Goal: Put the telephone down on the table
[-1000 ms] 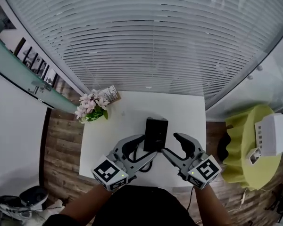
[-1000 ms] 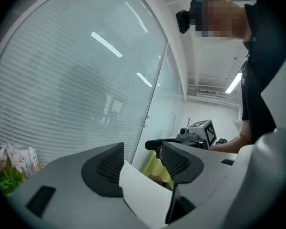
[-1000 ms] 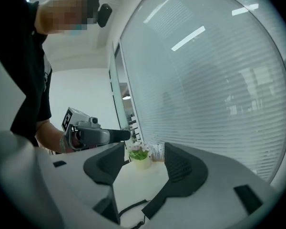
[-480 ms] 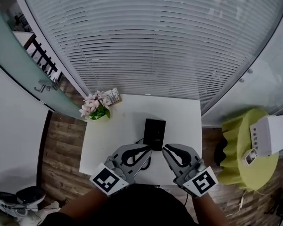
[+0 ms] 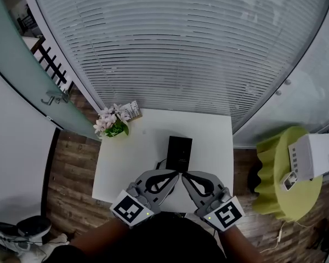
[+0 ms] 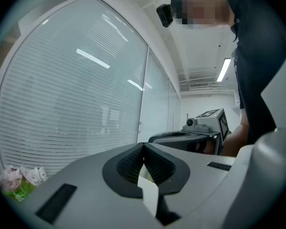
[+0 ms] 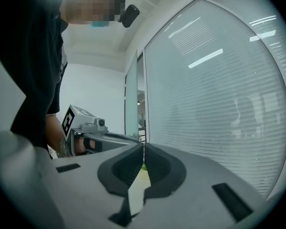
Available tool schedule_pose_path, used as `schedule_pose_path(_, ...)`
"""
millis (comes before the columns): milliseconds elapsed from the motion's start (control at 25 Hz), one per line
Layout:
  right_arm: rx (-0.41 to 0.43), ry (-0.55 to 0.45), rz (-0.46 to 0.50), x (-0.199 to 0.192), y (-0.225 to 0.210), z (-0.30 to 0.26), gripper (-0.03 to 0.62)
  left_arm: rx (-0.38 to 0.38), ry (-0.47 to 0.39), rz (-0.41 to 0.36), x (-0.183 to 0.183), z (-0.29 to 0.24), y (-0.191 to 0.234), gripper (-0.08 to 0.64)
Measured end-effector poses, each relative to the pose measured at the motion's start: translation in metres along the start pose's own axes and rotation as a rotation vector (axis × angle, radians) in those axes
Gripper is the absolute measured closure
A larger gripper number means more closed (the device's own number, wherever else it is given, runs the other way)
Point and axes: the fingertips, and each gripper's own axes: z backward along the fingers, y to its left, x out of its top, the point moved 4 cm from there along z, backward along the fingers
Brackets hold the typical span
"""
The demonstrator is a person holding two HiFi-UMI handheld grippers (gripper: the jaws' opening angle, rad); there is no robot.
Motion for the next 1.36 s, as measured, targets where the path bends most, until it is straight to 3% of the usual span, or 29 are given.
schedule_pose_path(1360, -0.020, -0.005, -0.017, -0.002, 0.023, 0.026, 0.569, 0.012, -0.016, -0.026, -0.003, 0.025, -0.029, 0.551)
